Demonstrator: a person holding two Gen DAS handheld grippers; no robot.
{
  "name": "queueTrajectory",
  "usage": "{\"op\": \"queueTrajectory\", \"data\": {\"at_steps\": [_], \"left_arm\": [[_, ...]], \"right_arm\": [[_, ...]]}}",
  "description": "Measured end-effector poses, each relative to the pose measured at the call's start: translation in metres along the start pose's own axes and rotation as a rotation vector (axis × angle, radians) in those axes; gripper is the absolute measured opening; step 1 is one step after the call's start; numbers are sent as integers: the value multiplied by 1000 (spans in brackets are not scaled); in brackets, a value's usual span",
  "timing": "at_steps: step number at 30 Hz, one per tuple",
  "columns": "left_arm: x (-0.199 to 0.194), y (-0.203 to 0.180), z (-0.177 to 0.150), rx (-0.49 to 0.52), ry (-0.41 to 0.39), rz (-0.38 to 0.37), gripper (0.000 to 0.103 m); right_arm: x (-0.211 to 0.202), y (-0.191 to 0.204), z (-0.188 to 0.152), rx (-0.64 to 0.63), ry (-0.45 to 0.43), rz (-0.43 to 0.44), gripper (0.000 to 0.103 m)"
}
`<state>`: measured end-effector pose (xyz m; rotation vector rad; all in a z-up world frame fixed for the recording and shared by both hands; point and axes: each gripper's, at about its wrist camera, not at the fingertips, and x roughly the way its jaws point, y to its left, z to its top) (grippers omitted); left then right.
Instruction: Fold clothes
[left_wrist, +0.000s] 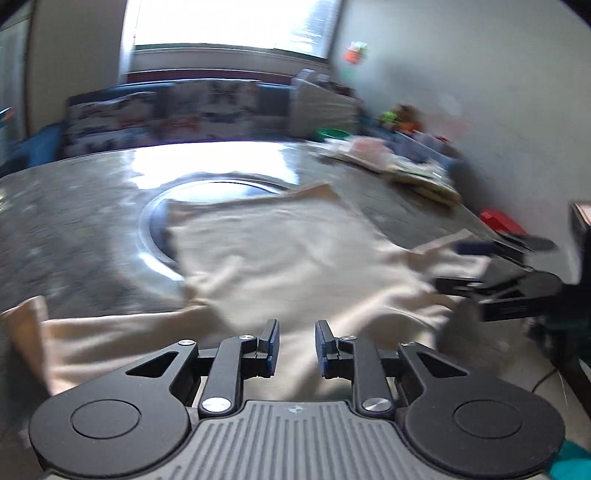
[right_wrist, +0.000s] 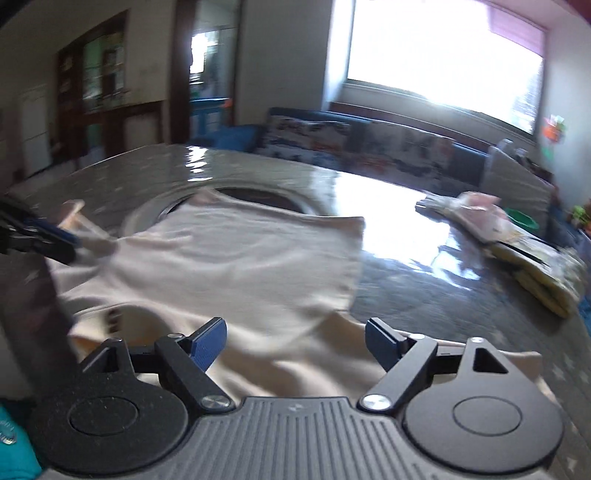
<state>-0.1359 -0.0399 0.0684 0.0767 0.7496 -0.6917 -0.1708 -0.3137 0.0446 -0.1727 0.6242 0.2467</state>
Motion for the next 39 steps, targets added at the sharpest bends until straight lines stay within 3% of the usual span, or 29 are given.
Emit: {"op": "queueTrajectory", "data": {"at_steps": [6, 9, 18, 19, 21, 22, 23, 25, 28, 33, 34, 37, 39], "left_arm": [[20, -38, -7, 144, 42, -99, 25], [25, -49, -11, 204, 56, -93, 25], [37, -54, -22, 305, 86, 10, 23], [38, -52, -22, 296, 87, 14, 18], [39, -47, -22, 274, 85, 18, 12], [36, -45, -20, 263, 72, 8, 6], [32, -42, -19, 253, 54, -6, 6], [21, -37, -15, 224, 14, -53, 6], [10, -29, -15, 208, -16, -109, 5], [9, -33, -18, 247, -1, -132, 7], [8, -34, -18, 253, -8, -130, 9], [11, -39, -15, 276, -17, -119, 27], [21, -46, -17, 314, -6, -102, 29]], "right_arm": [[0, 44, -5, -126, 23, 87, 84], [-3, 58, -9, -187, 21, 89, 79], [1, 85, -17, -322, 42, 78, 38], [1, 86, -18, -334, 44, 73, 34], [0, 91, -22, -371, 46, 55, 29], [-1, 91, -22, -375, 44, 51, 22], [-4, 90, -22, -376, 41, 46, 14], [-11, 87, -22, -371, 36, 38, 9], [-21, 79, -19, -340, 41, 33, 9], [-24, 80, -14, -318, 39, 70, 11], [-22, 82, -14, -322, 43, 85, 12], [-13, 89, -16, -348, 56, 106, 17], [-7, 93, -19, -376, 67, 99, 17]]}}
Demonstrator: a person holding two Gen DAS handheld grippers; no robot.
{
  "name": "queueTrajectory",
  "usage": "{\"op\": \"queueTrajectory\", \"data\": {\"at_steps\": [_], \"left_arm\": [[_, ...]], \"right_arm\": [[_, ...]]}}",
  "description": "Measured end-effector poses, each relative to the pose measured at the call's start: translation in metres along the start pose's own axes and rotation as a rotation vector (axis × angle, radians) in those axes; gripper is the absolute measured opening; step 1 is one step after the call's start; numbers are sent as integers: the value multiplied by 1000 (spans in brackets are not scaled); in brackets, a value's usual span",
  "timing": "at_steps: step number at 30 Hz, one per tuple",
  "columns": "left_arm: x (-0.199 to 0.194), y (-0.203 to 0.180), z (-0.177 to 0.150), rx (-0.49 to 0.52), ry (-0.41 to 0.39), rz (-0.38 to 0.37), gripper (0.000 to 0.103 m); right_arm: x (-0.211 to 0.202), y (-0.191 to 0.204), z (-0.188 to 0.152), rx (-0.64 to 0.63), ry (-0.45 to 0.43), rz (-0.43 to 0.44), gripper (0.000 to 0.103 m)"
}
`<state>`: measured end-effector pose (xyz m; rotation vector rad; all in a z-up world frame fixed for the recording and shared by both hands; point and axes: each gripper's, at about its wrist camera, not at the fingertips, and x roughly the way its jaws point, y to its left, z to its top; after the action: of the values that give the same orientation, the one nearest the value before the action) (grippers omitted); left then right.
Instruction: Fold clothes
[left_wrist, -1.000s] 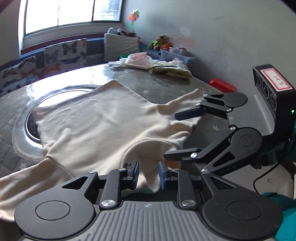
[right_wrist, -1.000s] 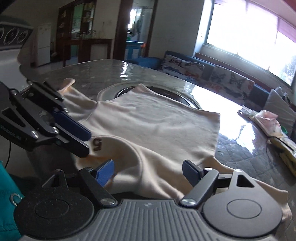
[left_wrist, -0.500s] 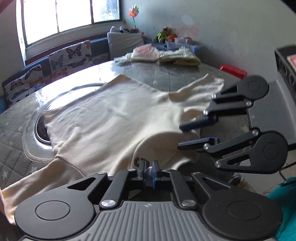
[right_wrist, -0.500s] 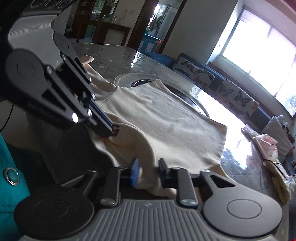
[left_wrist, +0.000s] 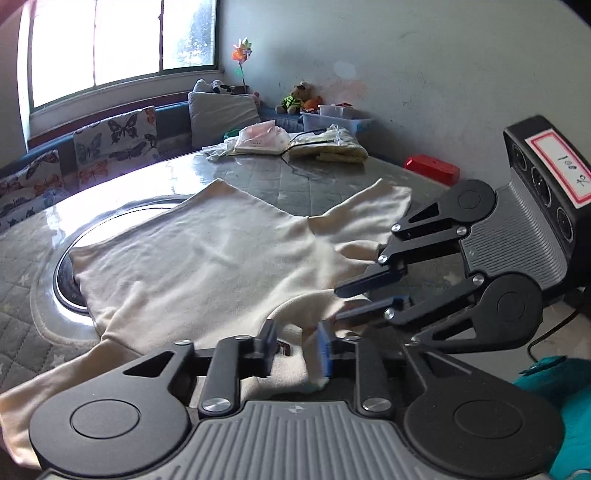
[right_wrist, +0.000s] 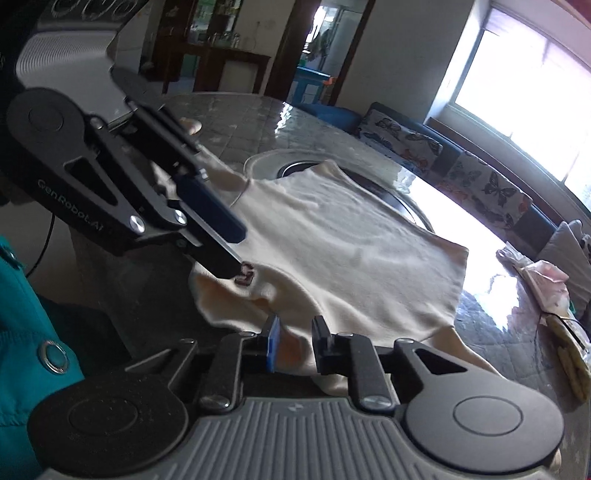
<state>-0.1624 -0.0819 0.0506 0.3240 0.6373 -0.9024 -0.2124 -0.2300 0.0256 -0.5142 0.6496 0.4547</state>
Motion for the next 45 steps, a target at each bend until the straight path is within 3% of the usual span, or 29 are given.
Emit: {"op": "queueTrajectory", "data": {"at_steps": [6, 7, 8, 9, 14, 17, 21, 23, 28, 33, 36, 38, 45], "left_arm": [[33, -7, -6, 59, 85, 42, 27], [34, -7, -7, 61, 89, 47, 17], [34, -5, -7, 60, 86, 49, 15], [30, -2, -6, 44, 75, 43, 8], [5, 11, -3, -16, 4, -7, 3], [7, 11, -9, -8, 33, -54, 3], [11, 9, -14, -2, 71, -71, 6], [4, 12, -8, -14, 37, -83, 7], [4, 23, 16, -72, -48, -51, 11], [36, 30, 16, -145, 0, -36, 11], [48, 26, 7, -141, 48, -47, 12], [48, 23, 2, -139, 48, -57, 16], [46, 21, 2, -138, 45, -62, 19]], "right_arm": [[10, 1, -6, -21, 26, -16, 12], [10, 0, -7, -19, 24, -15, 6], [8, -1, -7, -10, 20, -15, 4], [5, -5, -7, 10, 9, -14, 3], [-19, -27, -6, 138, -32, 34, 2], [-18, -27, -12, 135, 19, 105, 2], [-19, -27, -16, 145, 26, 145, 5], [-26, -35, -12, 180, -15, 155, 9], [-14, -56, -4, 270, -54, 70, 18], [11, -51, -18, 294, 11, 105, 23], [1, -56, -24, 304, -9, 113, 32], [-7, -70, -26, 337, -35, 78, 41], [4, -160, -58, 548, -22, -190, 50]]}}
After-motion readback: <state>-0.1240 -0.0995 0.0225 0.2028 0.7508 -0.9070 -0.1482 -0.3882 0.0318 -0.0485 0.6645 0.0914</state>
